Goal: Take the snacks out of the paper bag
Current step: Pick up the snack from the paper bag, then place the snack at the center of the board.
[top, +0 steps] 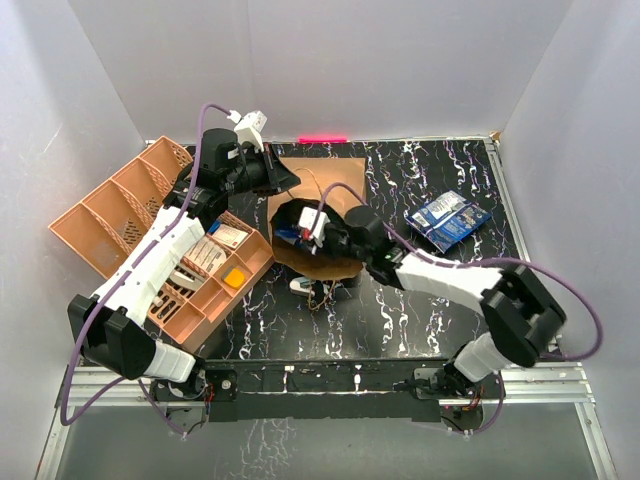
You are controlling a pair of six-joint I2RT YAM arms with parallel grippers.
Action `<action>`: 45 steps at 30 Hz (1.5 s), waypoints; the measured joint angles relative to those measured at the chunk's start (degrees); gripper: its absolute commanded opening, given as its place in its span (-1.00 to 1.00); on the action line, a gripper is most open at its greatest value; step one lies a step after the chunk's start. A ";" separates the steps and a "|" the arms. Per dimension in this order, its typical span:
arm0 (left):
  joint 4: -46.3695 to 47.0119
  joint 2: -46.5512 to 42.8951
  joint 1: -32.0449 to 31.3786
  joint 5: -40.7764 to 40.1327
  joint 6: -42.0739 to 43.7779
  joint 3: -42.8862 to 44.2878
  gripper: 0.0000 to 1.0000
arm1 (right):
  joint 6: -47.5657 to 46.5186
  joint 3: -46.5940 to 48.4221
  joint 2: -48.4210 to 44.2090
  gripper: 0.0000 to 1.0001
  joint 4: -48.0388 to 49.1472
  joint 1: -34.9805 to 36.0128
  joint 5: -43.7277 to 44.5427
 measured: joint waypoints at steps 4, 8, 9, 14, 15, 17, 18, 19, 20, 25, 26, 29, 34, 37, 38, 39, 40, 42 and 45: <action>0.39 0.00 0.00 -0.13 -0.26 0.00 -1.00 | 4.48 -4.04 -9.05 -0.85 -5.14 0.00 -7.10; 0.87 0.00 0.00 -0.13 -0.48 -0.02 -1.00 | 8.59 -5.44 -18.60 -0.85 -11.89 0.11 -11.56; 0.94 0.00 0.00 -0.15 -0.50 -0.02 -1.00 | 9.42 -5.44 -21.46 -0.85 -14.16 0.15 -12.22; 1.44 0.00 0.00 -0.33 -0.59 -0.26 -1.00 | 12.70 -5.40 -36.30 -0.85 -23.89 0.15 -12.72; 1.62 0.00 0.00 -0.31 -0.63 -0.33 -1.00 | 13.11 -5.27 -39.19 -0.85 -26.23 0.15 -12.33; 1.81 0.00 0.00 -0.28 -0.66 -0.48 -1.00 | 13.77 -4.68 -44.24 -0.85 -30.86 0.15 -10.27; 1.90 0.00 0.00 -0.28 -0.66 -0.55 -1.00 | 14.03 -4.28 -46.47 -0.85 -32.96 0.15 -8.87; 2.08 0.00 0.00 -0.24 -0.66 -0.68 -1.00 | 14.25 -3.82 -48.57 -0.85 -35.15 0.15 -7.19; 2.25 0.00 0.00 -0.24 -0.66 -0.81 -1.00 | 14.29 -3.32 -50.49 -0.85 -37.13 0.15 -5.53; 2.82 0.00 0.00 0.09 -0.68 -1.16 -0.97 | 13.62 0.39 -57.11 -0.85 -46.38 0.15 1.31; 2.99 0.00 0.00 0.15 -0.68 -1.20 -0.96 | 13.11 1.18 -57.96 -0.85 -47.65 0.15 2.38; 3.06 0.00 0.00 0.20 -0.66 -1.20 -0.98 | 11.47 4.26 -60.13 -0.85 -51.56 0.15 6.56; 3.06 -0.57 0.00 0.28 -0.57 -1.25 -1.00 | 9.53 5.92 -60.76 -0.85 -53.59 0.15 17.75; 3.08 -1.01 0.00 0.35 -0.44 -1.25 -1.00 | 9.25 5.70 -58.51 -0.85 -52.98 0.15 27.71; 3.08 -1.05 0.00 0.37 -0.42 -1.25 -1.00 | 9.16 5.31 -57.24 -0.85 -51.93 0.15 31.12; 3.08 -1.05 0.00 0.42 -0.39 -1.25 -1.00 | 8.92 4.72 -55.67 -0.85 -50.75 0.15 34.27; 3.04 -1.05 0.00 0.44 -0.28 -1.25 -1.00 | 8.57 4.09 -54.18 -0.85 -49.37 0.13 36.48; 2.97 -1.05 0.00 0.48 0.00 -1.25 -1.00 | 6.95 1.97 -50.34 -0.85 -45.16 0.13 40.72; 2.86 -1.09 0.00 0.48 0.26 -1.25 -1.00 | 2.64 -1.25 -45.35 -0.85 -38.14 -0.07 44.26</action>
